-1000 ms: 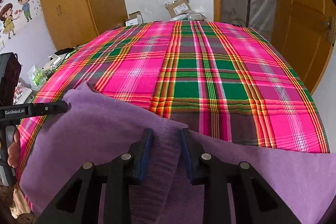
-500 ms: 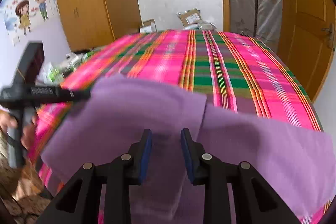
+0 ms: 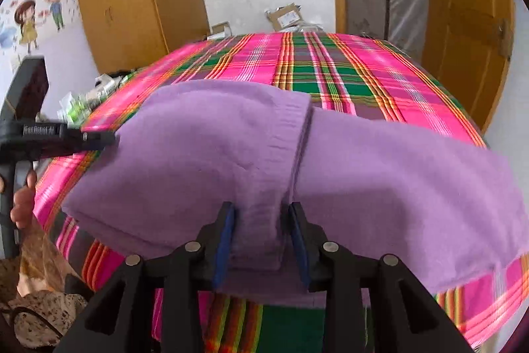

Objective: Fold clothes

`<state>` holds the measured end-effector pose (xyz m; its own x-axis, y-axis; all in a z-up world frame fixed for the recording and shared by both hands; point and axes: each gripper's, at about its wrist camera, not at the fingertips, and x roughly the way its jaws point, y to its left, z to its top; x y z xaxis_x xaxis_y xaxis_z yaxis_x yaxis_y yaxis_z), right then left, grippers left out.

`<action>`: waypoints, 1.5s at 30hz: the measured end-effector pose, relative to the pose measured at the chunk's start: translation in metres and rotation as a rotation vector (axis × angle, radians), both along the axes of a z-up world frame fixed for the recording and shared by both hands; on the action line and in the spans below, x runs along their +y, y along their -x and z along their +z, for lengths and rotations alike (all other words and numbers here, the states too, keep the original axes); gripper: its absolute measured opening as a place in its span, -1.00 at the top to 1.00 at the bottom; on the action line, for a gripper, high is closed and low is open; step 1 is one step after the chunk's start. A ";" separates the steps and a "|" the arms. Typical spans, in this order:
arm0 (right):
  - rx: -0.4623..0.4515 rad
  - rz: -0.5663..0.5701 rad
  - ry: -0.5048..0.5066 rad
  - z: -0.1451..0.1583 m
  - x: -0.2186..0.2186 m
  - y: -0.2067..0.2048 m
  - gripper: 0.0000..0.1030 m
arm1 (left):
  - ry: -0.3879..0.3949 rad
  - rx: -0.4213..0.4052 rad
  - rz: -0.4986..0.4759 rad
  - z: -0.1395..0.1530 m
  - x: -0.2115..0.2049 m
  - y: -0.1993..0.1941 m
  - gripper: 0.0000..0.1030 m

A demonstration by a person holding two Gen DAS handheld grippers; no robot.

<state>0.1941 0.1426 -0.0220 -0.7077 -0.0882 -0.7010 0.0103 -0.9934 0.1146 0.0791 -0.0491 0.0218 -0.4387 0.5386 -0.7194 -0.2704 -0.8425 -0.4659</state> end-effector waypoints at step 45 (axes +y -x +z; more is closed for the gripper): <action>0.021 0.438 -0.061 0.007 -0.141 0.001 0.32 | 0.017 -0.016 -0.065 -0.013 -0.046 -0.084 0.50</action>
<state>0.1928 0.0015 -0.0148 -0.6271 -0.3416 -0.7001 0.4332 -0.8998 0.0510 0.1634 -0.0952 0.0089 -0.3915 0.5533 -0.7353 -0.3172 -0.8312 -0.4565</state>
